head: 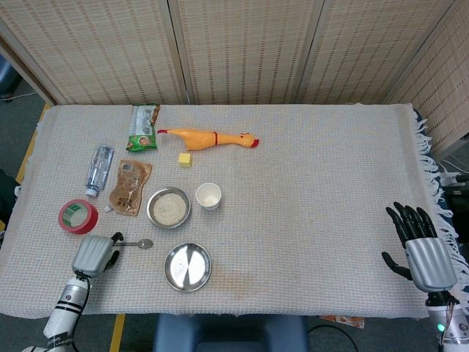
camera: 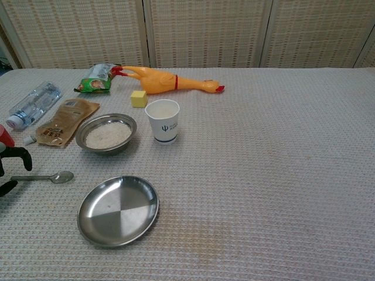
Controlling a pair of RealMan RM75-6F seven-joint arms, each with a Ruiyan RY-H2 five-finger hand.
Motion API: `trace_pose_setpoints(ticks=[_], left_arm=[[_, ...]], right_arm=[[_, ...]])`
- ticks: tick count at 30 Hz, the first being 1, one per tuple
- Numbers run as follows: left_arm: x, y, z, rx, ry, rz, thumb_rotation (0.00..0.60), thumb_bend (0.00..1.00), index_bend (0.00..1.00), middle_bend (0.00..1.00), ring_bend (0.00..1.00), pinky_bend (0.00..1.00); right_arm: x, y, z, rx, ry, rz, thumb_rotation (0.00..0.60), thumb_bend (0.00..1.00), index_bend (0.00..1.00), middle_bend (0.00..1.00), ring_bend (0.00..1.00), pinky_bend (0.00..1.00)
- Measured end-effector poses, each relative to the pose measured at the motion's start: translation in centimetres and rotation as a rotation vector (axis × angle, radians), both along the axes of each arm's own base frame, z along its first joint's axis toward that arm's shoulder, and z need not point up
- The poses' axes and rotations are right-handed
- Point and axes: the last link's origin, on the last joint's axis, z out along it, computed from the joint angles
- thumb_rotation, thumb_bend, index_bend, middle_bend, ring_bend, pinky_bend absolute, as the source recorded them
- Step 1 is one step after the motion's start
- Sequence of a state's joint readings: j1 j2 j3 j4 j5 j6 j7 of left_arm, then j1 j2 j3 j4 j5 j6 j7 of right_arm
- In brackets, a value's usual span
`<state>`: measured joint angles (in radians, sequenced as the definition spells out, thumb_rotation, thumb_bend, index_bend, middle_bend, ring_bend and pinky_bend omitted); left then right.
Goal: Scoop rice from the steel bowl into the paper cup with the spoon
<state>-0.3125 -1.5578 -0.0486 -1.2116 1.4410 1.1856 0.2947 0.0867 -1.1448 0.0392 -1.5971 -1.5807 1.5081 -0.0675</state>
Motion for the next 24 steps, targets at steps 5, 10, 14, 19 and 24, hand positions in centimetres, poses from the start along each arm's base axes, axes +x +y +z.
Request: trace_pose_setpoints(ticks=[5, 10, 14, 19, 24], left_arm=[[-0.2, 0.4, -0.8, 0.003, 0.023, -0.005, 0.6, 0.43, 0.41, 1.0, 1.0, 1.0], [-0.4, 0.5, -1.2, 0.021, 0.057, -0.022, 0.6, 0.42, 0.44, 1.0, 1.0, 1.0], [-0.5, 0.6, -1.4, 0.043, 0.085, -0.042, 0.6, 0.42, 0.44, 1.0, 1.0, 1.0], [-0.7, 0.7, -1.6, 0.059, 0.113, -0.053, 0.6, 0.42, 0.45, 1.0, 1.0, 1.0], [-1.0, 0.8, -1.9, 0.061, 0.122, -0.051, 0.6, 0.42, 0.46, 1.0, 1.0, 1.0]], right_arm=[[0.0, 0.0, 0.0, 0.003, -0.001, -0.003, 0.6, 0.17, 0.0, 0.0, 0.0, 0.0], [0.0, 0.0, 0.0, 0.004, 0.0, -0.002, 0.6, 0.17, 0.0, 0.0, 0.0, 0.0], [0.0, 0.0, -0.1, 0.006, 0.0, -0.003, 0.6, 0.17, 0.0, 0.0, 0.0, 0.0], [0.1, 0.0, 0.0, 0.006, 0.0, -0.003, 0.6, 0.17, 0.0, 0.0, 0.0, 0.0], [0.0, 0.0, 0.0, 0.004, -0.001, -0.004, 0.6, 0.17, 0.0, 0.0, 0.0, 0.0]])
